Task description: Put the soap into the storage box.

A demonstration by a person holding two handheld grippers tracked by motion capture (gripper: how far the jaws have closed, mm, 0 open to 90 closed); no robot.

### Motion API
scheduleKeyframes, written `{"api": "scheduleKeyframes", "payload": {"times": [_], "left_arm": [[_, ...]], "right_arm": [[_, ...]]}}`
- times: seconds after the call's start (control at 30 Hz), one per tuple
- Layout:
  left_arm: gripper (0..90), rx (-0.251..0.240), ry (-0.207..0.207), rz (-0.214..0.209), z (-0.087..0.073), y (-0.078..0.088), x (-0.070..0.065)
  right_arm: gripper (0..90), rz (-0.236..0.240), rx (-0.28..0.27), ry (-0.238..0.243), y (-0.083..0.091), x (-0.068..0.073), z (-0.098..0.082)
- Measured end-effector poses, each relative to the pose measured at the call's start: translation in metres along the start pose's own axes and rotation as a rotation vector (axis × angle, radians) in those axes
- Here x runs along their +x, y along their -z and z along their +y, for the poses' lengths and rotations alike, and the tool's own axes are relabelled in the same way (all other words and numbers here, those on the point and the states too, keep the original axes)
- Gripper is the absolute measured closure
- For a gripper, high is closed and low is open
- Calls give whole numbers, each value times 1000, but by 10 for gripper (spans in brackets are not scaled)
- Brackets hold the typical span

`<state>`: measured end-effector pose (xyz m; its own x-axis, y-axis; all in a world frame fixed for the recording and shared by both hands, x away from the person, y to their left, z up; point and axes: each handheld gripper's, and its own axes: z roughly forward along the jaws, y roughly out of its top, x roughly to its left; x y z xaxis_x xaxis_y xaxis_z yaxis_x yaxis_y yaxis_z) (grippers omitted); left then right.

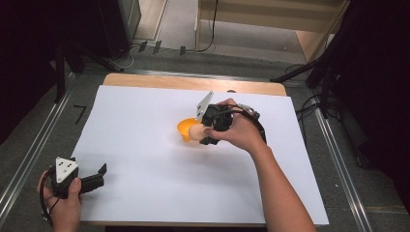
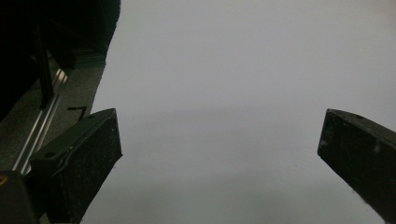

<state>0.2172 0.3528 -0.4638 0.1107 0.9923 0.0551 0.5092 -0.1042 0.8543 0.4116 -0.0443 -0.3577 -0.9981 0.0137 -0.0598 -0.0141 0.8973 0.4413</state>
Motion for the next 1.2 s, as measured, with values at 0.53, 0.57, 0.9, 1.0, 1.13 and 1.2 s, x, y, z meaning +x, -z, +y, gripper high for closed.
{"api": "scheduleKeyframes", "payload": {"times": [0.53, 0.57, 0.9, 1.0, 1.13, 1.2], "left_arm": [[0, -5, -8, 5, 0, 1, -1], [0, -5, -8, 5, 0, 1, -1], [0, -9, -4, 2, -1, 1, -1], [0, -9, -4, 2, 0, 1, -1], [0, -8, -5, 2, 0, 1, -1], [0, -9, -4, 2, -1, 1, -1]], "right_arm": [[326, 17, 37, -9, -24, -22, 9], [326, 18, 39, -11, -25, -24, 9], [325, 24, 62, -31, -33, -38, 12], [325, 36, 77, -39, -36, -40, 14], [324, 44, 81, -37, -39, -43, 15], [324, 52, 93, -52, -40, -44, 15]]}}
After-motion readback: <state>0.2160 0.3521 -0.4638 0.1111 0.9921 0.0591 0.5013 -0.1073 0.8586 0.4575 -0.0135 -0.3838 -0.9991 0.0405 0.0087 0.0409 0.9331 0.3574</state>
